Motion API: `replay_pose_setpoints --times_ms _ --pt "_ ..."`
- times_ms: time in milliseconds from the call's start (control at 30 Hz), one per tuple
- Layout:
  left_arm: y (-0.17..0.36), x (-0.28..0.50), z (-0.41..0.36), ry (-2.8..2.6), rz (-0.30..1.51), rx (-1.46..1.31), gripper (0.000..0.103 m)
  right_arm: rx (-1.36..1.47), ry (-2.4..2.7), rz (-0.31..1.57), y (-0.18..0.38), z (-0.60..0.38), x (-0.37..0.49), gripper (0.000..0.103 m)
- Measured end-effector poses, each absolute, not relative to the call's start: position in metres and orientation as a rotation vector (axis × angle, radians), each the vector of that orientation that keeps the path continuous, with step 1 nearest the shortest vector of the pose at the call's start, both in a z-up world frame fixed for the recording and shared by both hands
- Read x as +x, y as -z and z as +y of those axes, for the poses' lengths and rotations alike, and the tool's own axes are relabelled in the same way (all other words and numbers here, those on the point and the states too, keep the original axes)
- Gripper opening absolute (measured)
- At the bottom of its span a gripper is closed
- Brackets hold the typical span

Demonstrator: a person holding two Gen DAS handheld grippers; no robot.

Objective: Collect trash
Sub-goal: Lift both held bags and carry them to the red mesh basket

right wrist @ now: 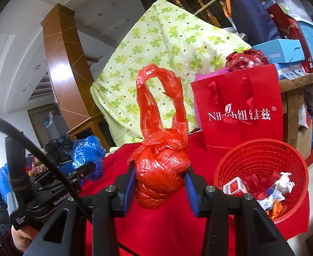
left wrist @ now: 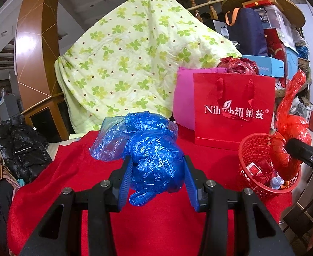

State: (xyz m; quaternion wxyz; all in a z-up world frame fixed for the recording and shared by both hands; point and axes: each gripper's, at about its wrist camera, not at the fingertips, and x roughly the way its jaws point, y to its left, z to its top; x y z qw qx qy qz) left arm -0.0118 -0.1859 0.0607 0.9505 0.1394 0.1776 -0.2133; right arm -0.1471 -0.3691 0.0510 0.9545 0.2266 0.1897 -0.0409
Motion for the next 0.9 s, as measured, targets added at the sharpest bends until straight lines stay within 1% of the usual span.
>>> replay_pose_setpoints --times_ms 467,900 --pt "-0.048 -0.018 -0.218 0.485 0.397 0.34 0.048 0.512 0.147 0.382 -0.039 -0.401 -0.16 0.045" --pt "-0.036 -0.027 -0.265 0.553 0.433 0.411 0.048 0.557 0.226 0.357 -0.03 -0.441 -0.184 0.045"
